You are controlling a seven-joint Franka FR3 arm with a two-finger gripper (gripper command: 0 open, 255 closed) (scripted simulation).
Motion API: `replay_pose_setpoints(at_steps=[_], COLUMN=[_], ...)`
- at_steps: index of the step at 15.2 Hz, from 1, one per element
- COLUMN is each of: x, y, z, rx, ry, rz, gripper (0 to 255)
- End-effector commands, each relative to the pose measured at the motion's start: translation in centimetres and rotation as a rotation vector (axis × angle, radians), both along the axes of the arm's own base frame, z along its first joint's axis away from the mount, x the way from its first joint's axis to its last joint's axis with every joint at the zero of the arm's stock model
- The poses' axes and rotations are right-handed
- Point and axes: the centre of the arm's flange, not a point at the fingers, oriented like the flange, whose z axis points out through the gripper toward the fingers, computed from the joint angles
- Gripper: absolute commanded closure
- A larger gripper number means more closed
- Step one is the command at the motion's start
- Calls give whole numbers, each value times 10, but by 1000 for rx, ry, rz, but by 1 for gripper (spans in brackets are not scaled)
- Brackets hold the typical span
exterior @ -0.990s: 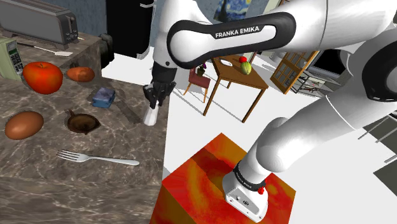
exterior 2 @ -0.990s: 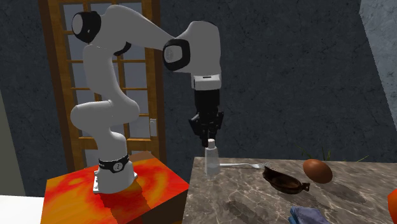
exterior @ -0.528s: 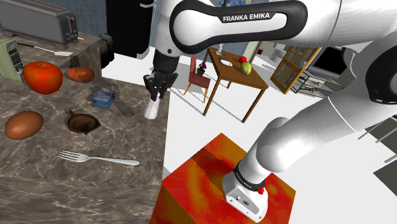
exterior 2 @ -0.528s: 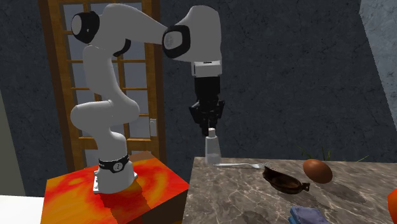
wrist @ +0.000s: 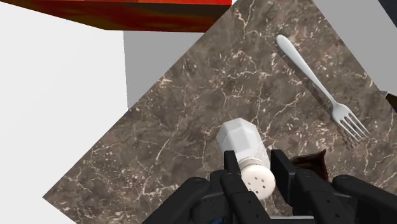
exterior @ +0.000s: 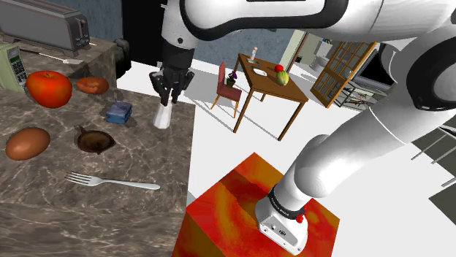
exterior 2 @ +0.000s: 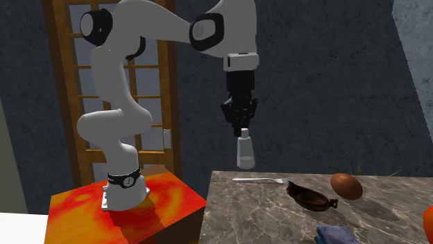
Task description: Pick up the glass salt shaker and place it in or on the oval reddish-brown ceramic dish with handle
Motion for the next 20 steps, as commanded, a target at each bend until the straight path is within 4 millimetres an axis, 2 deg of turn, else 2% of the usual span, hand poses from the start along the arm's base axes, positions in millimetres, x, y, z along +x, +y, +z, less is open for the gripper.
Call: replay_pose_setpoints(at_steps=[1,15,20], x=[18,126,126], y=[19,162,162], z=[3,42,15], rx=[1,1,1], ry=[0,0,0], rz=[-1,-1,-1], gripper=[255,255,255])
